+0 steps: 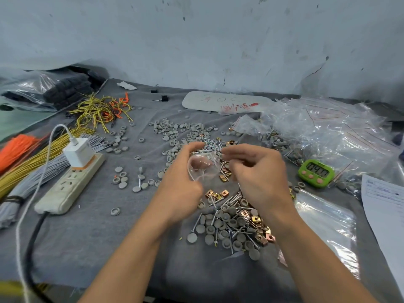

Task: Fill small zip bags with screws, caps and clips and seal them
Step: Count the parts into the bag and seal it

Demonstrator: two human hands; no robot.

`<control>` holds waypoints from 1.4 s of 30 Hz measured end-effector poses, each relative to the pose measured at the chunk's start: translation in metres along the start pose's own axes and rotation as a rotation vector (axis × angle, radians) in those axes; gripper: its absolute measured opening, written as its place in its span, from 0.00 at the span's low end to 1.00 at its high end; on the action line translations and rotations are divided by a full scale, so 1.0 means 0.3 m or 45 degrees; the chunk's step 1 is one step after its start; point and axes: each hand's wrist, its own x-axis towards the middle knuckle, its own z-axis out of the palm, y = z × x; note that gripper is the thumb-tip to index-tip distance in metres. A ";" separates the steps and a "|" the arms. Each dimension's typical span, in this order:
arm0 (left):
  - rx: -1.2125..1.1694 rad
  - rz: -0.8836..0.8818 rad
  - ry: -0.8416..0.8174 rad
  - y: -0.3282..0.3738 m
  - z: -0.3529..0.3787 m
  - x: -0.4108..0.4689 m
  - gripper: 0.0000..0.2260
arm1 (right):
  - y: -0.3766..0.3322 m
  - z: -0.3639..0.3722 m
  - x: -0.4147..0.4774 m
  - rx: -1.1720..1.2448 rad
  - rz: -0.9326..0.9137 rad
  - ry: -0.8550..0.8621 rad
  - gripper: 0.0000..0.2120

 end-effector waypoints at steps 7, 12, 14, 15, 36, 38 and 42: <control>-1.094 -0.003 -0.178 0.056 -0.057 -0.015 0.37 | 0.018 0.055 -0.021 0.365 0.249 -0.698 0.22; -0.959 -0.121 0.026 0.031 -0.055 0.009 0.28 | 0.014 0.059 -0.024 0.299 0.328 -0.511 0.02; -0.711 -0.163 0.121 0.013 -0.054 0.009 0.20 | 0.012 0.054 -0.025 0.360 0.371 -0.455 0.05; -0.661 -0.186 0.139 0.007 -0.055 0.008 0.15 | 0.012 0.051 -0.025 0.365 0.382 -0.440 0.06; -0.205 -0.269 -0.473 -0.046 -0.028 -0.003 0.22 | 0.001 0.008 0.002 0.951 0.691 -0.193 0.11; -0.191 -0.232 -0.462 -0.047 -0.022 -0.006 0.14 | 0.000 -0.002 0.008 1.092 0.769 -0.140 0.10; -0.169 -0.262 -0.333 -0.029 -0.035 -0.005 0.04 | 0.028 -0.010 0.024 0.994 0.817 -0.135 0.12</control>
